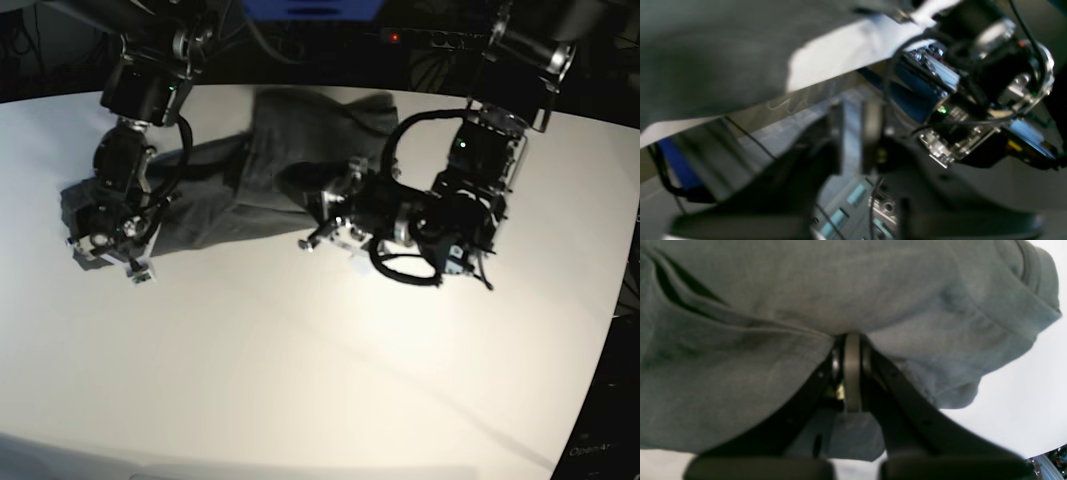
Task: Fold the T-shirt properly
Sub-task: 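Lay the folded end down over the strip middle and release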
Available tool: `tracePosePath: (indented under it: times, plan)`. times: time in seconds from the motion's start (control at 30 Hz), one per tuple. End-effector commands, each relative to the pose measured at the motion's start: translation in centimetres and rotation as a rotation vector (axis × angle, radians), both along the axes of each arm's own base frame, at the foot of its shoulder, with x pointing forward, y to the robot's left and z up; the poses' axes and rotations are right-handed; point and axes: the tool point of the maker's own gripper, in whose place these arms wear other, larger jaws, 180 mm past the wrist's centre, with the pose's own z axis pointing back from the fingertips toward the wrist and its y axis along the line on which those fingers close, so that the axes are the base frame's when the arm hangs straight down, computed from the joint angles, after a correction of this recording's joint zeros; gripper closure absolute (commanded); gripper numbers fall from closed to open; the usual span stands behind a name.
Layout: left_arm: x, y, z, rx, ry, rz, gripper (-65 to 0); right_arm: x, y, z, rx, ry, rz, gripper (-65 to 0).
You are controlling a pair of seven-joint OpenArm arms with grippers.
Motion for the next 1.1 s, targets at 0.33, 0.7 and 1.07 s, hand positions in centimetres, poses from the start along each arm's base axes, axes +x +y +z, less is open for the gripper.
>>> tracePosePath:
  times: [0.33,0.7,1.07]
  plan:
    - [3.8,-0.5,2.2,-0.003,-0.049,-0.024,-2.6,-0.1,2.9,-1.3,0.115,-0.019,0.033,-0.4]
    - [3.8,-3.2,2.6,0.155,-0.209,-0.241,-16.9,0.1,3.1,-1.2,0.122,-0.024,0.034,-0.4]
    - [6.4,-2.5,1.8,0.390,-0.408,-0.324,-18.0,-0.1,3.1,-1.3,0.122,-0.021,0.033,-0.4]
